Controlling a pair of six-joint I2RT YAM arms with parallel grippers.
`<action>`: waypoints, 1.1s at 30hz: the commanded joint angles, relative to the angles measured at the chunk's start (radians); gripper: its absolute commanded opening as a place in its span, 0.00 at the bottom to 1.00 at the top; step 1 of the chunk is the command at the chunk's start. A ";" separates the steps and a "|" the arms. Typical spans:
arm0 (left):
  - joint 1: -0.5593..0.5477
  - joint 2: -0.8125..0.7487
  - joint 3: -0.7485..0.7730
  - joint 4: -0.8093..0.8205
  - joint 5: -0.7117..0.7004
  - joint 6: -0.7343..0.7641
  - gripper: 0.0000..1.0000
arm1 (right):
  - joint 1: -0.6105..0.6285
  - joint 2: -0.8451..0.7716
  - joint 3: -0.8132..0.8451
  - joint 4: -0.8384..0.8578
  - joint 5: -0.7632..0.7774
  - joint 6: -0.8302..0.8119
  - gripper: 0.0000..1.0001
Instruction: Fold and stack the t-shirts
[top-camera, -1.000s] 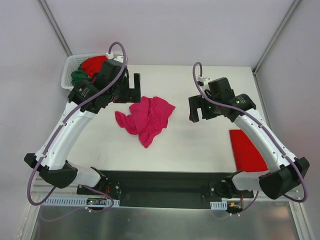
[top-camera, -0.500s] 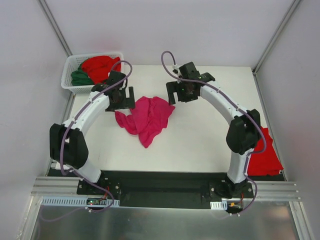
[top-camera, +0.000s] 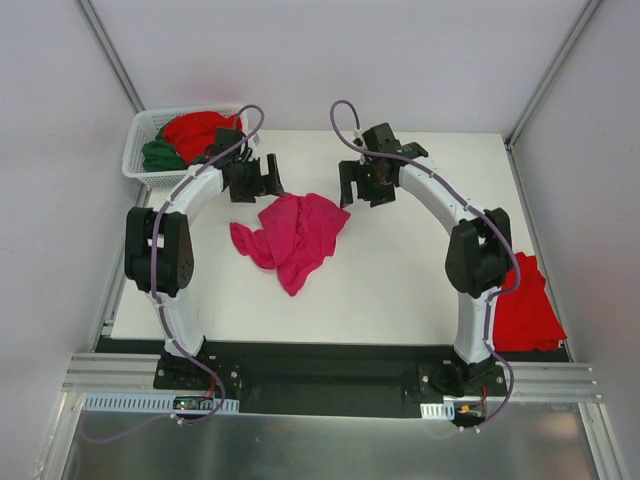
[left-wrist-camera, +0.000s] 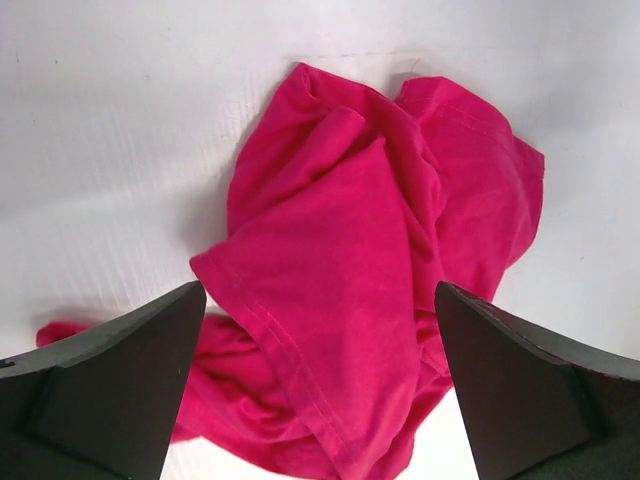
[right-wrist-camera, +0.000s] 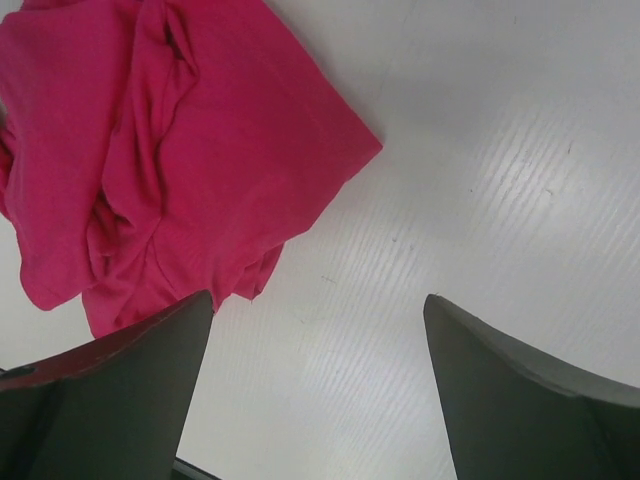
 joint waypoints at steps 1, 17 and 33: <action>0.048 0.064 0.035 0.050 0.160 -0.005 0.99 | -0.030 0.042 0.007 0.009 -0.088 0.074 0.90; 0.077 0.160 0.023 0.050 0.226 -0.014 0.99 | -0.049 0.210 0.058 0.061 -0.191 0.143 0.82; 0.076 0.171 -0.017 0.035 0.189 0.006 0.95 | -0.018 0.270 0.136 0.101 -0.159 0.152 0.58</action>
